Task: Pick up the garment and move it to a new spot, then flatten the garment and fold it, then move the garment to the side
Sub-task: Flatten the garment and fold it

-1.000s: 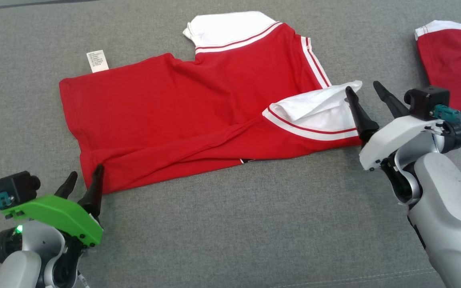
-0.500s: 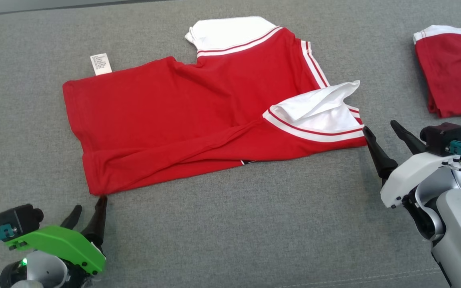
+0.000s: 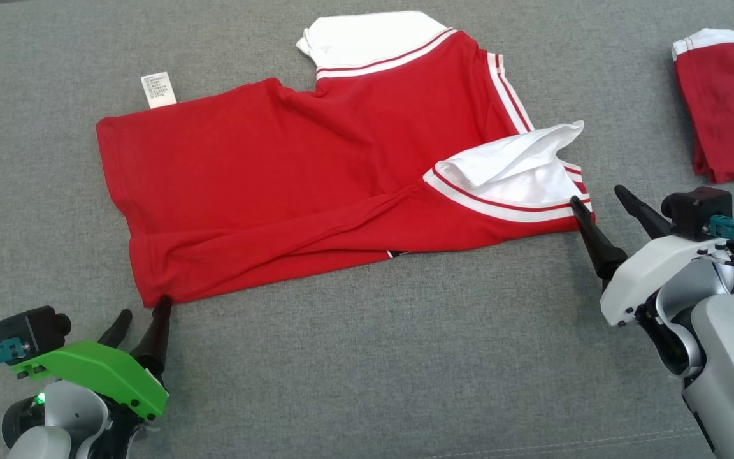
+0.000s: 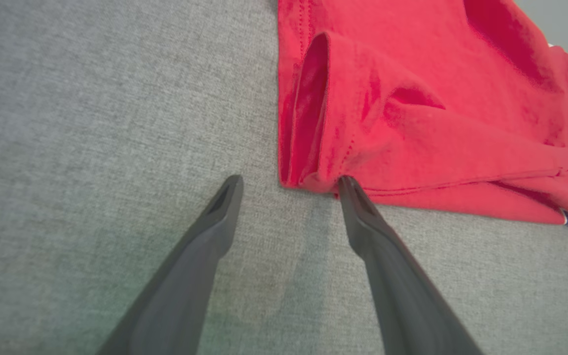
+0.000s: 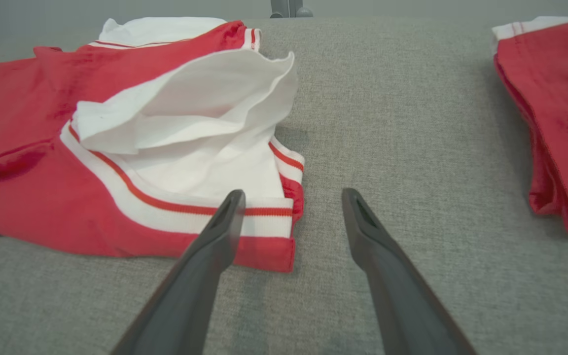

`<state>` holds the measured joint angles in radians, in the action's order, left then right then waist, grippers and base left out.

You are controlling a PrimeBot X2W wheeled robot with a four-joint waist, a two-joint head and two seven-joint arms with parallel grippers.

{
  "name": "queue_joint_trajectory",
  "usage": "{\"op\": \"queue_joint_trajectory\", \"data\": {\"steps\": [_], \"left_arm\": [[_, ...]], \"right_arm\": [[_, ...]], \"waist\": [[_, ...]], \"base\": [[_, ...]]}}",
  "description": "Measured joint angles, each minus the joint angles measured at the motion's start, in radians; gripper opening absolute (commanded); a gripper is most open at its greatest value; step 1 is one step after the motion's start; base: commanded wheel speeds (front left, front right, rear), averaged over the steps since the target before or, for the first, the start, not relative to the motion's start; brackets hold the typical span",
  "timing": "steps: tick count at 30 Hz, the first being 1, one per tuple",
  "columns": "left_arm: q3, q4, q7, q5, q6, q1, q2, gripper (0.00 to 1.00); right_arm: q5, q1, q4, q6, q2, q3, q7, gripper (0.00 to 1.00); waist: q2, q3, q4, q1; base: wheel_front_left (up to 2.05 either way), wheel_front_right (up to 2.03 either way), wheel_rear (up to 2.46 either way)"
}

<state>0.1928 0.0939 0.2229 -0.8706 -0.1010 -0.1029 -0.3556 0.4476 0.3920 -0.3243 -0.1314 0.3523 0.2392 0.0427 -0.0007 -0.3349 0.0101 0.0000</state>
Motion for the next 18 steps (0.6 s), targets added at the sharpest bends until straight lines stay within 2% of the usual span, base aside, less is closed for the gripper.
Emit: {"op": "queue_joint_trajectory", "data": {"steps": [13,14,15,16,17,18], "left_arm": [[0.03,0.019,0.012,-0.01,0.031,-0.075,0.023,1.0],[0.032,0.022,0.012,-0.012,0.032,-0.082,0.026,0.88],[0.033,0.028,0.012,-0.015,0.036,-0.09,0.03,0.49],[0.034,0.034,0.012,-0.021,0.041,-0.097,0.036,0.37],[0.035,0.041,0.013,-0.026,0.044,-0.105,0.042,0.13],[0.036,0.049,0.013,-0.027,0.049,-0.113,0.047,0.0]], "right_arm": [[0.018,0.0,0.003,0.0,-0.004,0.036,0.047,1.0],[0.019,0.001,0.002,0.0,-0.003,0.036,0.05,1.0],[0.019,0.002,0.0,0.0,-0.003,0.038,0.053,1.0],[0.019,0.005,-0.002,0.0,-0.003,0.039,0.053,1.0],[0.021,0.007,-0.005,0.0,-0.003,0.042,0.055,1.0],[0.022,0.012,-0.009,0.0,-0.003,0.044,0.058,1.0]], "waist": [[0.0,-0.025,-0.001,0.0],[0.0,-0.027,-0.001,0.0],[0.0,-0.028,-0.001,0.0],[0.0,-0.029,-0.001,0.0],[0.0,-0.029,-0.001,0.0],[0.0,-0.029,-0.002,0.0]], "base": [[0.0,0.0,0.0],[0.0,0.0,0.0],[0.0,0.0,0.0],[0.0,0.0,0.0],[0.0,0.0,0.0],[0.0,0.0,0.0]]}}
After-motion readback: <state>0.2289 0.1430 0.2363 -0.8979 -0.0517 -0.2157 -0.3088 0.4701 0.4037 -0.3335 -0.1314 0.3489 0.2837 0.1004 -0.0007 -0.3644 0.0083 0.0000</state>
